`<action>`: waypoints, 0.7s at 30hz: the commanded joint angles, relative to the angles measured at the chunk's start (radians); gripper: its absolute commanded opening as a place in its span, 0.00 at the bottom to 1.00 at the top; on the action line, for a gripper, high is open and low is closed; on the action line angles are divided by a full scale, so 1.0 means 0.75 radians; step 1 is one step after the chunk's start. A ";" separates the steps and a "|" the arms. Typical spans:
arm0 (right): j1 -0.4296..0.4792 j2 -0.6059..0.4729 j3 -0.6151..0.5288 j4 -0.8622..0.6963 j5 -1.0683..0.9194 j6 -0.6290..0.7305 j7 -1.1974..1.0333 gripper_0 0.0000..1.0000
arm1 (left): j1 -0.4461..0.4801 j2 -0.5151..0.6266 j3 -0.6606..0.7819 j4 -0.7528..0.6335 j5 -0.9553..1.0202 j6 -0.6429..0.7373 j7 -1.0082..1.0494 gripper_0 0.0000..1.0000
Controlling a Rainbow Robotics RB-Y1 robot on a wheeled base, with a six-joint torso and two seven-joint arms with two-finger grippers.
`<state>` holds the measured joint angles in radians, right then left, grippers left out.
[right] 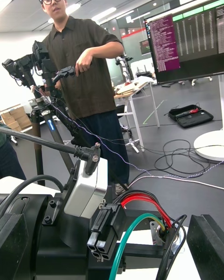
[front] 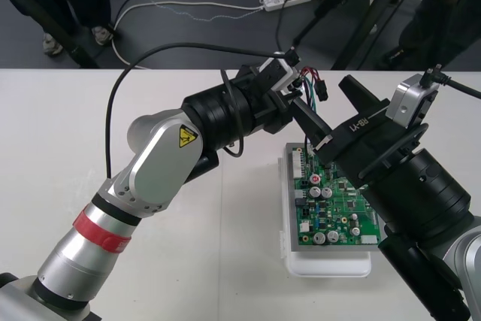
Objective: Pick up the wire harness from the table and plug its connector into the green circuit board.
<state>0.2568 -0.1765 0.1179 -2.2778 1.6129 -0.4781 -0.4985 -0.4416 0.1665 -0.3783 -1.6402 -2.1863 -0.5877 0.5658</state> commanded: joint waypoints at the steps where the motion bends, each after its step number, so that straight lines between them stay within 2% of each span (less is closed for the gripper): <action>1: -0.003 -0.029 0.041 -0.053 -0.011 0.012 -0.035 1.00 | -0.049 -0.009 -0.025 -0.067 0.001 0.072 0.062 0.00; 3: -0.003 -0.026 0.045 -0.053 -0.011 0.012 -0.035 0.59 | -0.049 -0.009 -0.027 -0.067 0.001 0.070 0.064 0.00; 4: -0.003 -0.029 0.047 -0.053 -0.011 0.012 -0.033 0.09 | -0.049 -0.009 -0.027 -0.069 -0.002 0.070 0.064 0.00; 5: -0.003 -0.029 0.049 -0.051 -0.011 0.012 -0.033 0.00 | -0.049 -0.009 -0.027 -0.067 0.001 0.072 0.062 0.00; 21: -0.005 -0.029 0.058 -0.049 -0.011 0.012 -0.037 0.00 | -0.049 -0.009 -0.025 -0.067 0.001 0.072 0.062 0.00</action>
<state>0.2568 -0.1777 0.1368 -2.2778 1.6129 -0.4780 -0.4984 -0.4416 0.1665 -0.3783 -1.6403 -2.1863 -0.5877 0.5658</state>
